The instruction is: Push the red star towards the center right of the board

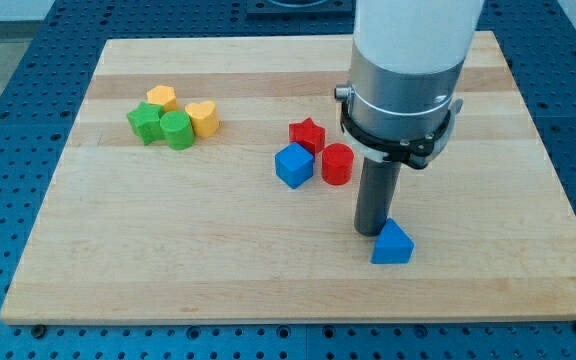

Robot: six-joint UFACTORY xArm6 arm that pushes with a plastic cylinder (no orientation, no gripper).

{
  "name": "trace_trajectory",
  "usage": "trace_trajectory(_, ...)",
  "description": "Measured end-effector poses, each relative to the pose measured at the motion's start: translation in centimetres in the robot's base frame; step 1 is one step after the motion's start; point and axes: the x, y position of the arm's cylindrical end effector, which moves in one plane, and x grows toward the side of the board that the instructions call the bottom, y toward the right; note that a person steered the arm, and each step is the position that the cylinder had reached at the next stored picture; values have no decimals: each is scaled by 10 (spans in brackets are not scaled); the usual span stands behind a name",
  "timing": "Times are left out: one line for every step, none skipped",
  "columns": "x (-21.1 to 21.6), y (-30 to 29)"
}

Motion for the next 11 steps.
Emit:
trace_trajectory(-9,0)
trace_trajectory(-29,-5)
trace_trajectory(-47,-31)
trace_trajectory(-60,-78)
trace_trajectory(-92,-97)
trace_trajectory(-106,-38)
trace_trajectory(-83,-31)
trace_trajectory(-82,-73)
trace_trajectory(-69,-30)
trace_trajectory(-68,23)
trace_trajectory(-97,-19)
